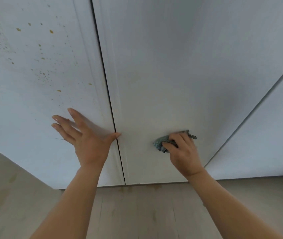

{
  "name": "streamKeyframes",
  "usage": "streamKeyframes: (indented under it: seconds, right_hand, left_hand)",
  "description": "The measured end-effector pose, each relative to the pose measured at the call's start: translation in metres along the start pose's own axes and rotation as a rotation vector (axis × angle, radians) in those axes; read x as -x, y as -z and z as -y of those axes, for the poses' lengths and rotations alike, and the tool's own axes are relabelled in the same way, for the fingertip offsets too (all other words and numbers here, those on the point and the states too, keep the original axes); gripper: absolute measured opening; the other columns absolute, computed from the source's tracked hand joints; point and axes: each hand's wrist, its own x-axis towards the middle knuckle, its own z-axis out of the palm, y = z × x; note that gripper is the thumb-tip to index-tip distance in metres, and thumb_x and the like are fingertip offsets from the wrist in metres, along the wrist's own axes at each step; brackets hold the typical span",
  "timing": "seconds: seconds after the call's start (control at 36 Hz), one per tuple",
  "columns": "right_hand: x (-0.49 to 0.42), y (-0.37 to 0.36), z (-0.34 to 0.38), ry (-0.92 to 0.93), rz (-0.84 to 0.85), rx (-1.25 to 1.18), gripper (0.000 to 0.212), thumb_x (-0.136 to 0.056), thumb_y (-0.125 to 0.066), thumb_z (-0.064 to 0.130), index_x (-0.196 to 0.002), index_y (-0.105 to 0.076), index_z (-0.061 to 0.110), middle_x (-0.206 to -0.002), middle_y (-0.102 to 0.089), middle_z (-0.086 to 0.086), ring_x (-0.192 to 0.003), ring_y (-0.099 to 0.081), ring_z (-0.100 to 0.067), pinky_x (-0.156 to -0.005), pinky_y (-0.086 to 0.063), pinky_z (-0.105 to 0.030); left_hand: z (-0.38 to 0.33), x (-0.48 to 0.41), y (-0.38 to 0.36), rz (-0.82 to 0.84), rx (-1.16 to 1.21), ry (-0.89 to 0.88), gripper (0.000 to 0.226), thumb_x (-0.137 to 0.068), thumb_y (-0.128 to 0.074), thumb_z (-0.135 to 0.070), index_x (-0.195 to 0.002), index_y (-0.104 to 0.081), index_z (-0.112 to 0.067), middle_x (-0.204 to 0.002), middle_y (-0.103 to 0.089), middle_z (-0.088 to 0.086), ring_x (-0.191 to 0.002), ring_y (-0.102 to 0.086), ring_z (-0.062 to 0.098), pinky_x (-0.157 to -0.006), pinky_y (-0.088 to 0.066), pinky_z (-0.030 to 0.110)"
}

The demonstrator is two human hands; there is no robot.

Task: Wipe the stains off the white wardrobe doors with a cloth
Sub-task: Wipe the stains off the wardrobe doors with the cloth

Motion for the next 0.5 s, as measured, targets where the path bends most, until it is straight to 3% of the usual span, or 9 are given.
streamKeyframes:
  seconds: [0.06, 0.14, 0.25, 0.31, 0.44, 0.5]
  right_hand:
    - [0.002, 0.0, 0.001, -0.027, 0.021, -0.034, 0.025, -0.084, -0.058, -0.007, -0.09, -0.078, 0.008, -0.094, -0.065, -0.014, -0.086, -0.062, -0.036, -0.069, -0.053, -0.046]
    - [-0.015, 0.012, 0.008, -0.092, -0.118, -0.072, 0.026, -0.087, -0.057, -0.011, -0.09, -0.078, 0.004, -0.091, -0.066, -0.017, -0.082, -0.06, -0.038, -0.07, -0.052, -0.045]
    - [-0.036, 0.019, 0.013, -0.159, -0.282, -0.112, 0.025, -0.087, -0.06, -0.012, -0.094, -0.079, 0.002, -0.092, -0.066, -0.019, -0.086, -0.056, -0.032, -0.076, -0.049, -0.034]
    - [-0.032, 0.012, 0.013, -0.135, -0.26, -0.089, 0.023, -0.088, -0.062, -0.011, -0.094, -0.079, 0.003, -0.091, -0.065, -0.018, -0.084, -0.057, -0.033, -0.075, -0.05, -0.037]
    - [0.008, -0.009, 0.012, -0.05, 0.046, -0.074, 0.022, -0.086, -0.062, -0.004, -0.094, -0.078, 0.009, -0.093, -0.064, -0.012, -0.085, -0.059, -0.033, -0.068, -0.053, -0.045]
    - [0.004, 0.002, 0.008, -0.1, -0.015, -0.133, 0.026, -0.086, -0.06, -0.009, -0.095, -0.079, 0.006, -0.095, -0.065, -0.015, -0.085, -0.06, -0.033, -0.07, -0.053, -0.044]
  left_hand:
    - [0.0, 0.001, 0.002, 0.001, -0.003, 0.008, 0.161, -0.043, -0.072, -0.087, -0.158, 0.021, -0.024, -0.163, 0.023, 0.033, -0.152, 0.021, 0.051, -0.118, -0.014, 0.077]
    - [-0.004, 0.003, 0.004, 0.002, 0.004, 0.021, 0.161, -0.044, -0.075, -0.083, -0.158, 0.024, -0.026, -0.164, 0.026, 0.028, -0.153, 0.023, 0.047, -0.117, -0.024, 0.075]
    - [-0.009, 0.005, 0.005, -0.015, -0.002, 0.019, 0.163, -0.05, -0.088, -0.068, -0.162, 0.015, -0.01, -0.164, 0.023, 0.03, -0.153, 0.021, 0.048, -0.118, -0.022, 0.063]
    - [-0.009, 0.005, 0.004, -0.03, -0.01, 0.011, 0.163, -0.05, -0.09, -0.066, -0.162, 0.01, -0.004, -0.164, 0.021, 0.033, -0.153, 0.02, 0.05, -0.119, -0.019, 0.06]
    - [-0.006, 0.005, 0.002, -0.06, -0.034, -0.003, 0.166, -0.045, -0.089, -0.07, -0.162, 0.006, 0.0, -0.163, 0.015, 0.037, -0.153, 0.014, 0.052, -0.116, 0.0, 0.046]
    - [-0.006, 0.004, 0.002, -0.062, -0.037, -0.005, 0.167, -0.043, -0.09, -0.068, -0.162, 0.006, 0.0, -0.163, 0.015, 0.037, -0.152, 0.014, 0.053, -0.117, 0.0, 0.048]
